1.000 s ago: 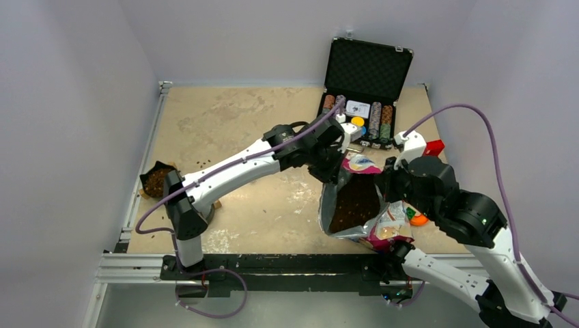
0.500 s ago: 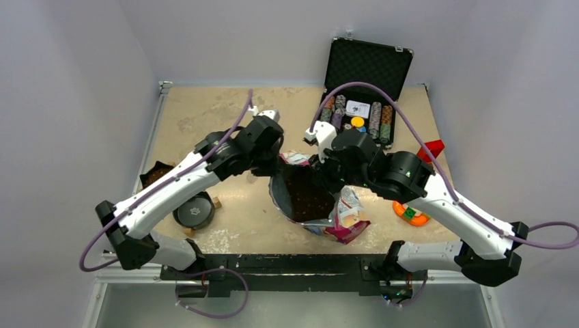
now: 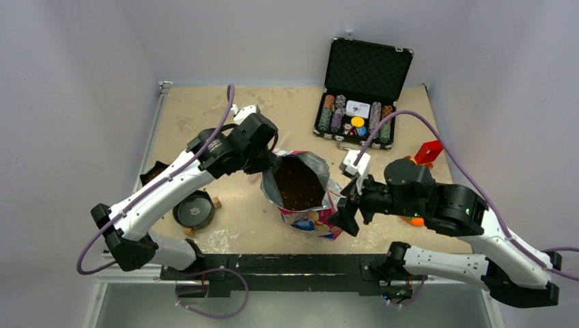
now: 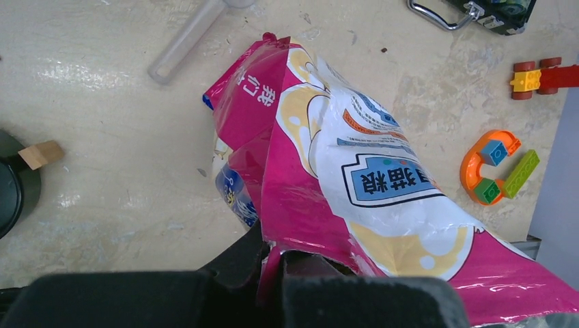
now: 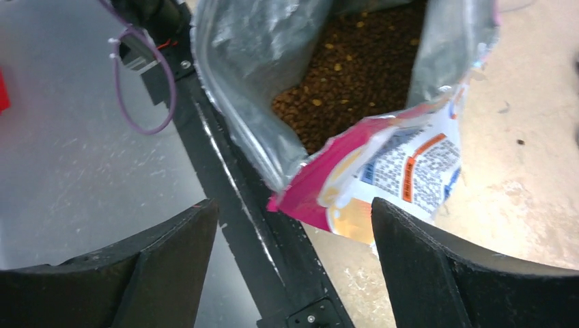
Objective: Serve the pet food
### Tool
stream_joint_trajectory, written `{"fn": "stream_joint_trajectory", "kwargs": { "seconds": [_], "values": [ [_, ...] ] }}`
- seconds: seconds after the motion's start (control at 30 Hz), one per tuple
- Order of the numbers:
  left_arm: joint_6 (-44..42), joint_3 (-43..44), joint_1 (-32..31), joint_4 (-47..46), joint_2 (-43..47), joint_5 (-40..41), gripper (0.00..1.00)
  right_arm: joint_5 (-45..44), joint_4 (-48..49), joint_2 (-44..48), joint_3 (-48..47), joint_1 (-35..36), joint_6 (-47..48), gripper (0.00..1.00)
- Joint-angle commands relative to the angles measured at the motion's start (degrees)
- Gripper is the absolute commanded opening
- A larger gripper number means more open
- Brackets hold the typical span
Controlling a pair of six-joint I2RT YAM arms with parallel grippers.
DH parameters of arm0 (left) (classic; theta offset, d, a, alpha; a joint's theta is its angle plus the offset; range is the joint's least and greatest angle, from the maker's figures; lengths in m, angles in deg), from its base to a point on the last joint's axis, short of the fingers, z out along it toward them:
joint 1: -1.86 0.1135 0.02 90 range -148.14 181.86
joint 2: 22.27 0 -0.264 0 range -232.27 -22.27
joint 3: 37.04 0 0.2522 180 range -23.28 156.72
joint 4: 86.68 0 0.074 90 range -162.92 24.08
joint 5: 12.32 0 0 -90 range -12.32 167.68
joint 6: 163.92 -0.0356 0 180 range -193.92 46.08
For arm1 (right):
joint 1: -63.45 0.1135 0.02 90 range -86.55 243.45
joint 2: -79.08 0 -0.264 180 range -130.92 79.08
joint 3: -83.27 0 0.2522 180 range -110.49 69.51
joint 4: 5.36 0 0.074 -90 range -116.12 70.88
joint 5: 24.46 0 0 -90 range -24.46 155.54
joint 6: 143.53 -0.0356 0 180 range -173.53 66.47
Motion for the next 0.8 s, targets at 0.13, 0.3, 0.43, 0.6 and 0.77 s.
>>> {"fn": "stream_joint_trajectory", "kwargs": {
  "seconds": [0.13, 0.3, 0.43, 0.6, 0.77],
  "values": [
    [10.6, 15.0, 0.9, 4.3, -2.5, 10.5, 0.0, -4.5, 2.5, -8.2, 1.6, 3.0, 2.4, 0.71],
    [13.9, 19.4, 0.9, 8.0, -4.0, 13.2, 0.0, -25.2, 0.0, -10.9, 0.3, 6.1, -3.2, 0.32],
    [15.7, 19.9, 1.6, 8.2, -3.2, 14.0, 0.0, -24.6, 1.5, -4.7, 3.2, 6.1, -3.6, 0.05],
    [21.5, 19.1, 4.9, 9.6, -0.3, 4.7, 0.77, -18.5, -0.2, 0.5, 4.7, 6.1, -2.9, 0.0],
    [34.3, 7.2, 8.6, 3.6, 7.1, -10.8, 0.95, -17.2, 0.8, 0.3, 4.7, 6.1, -1.8, 0.0]
  ]
}}
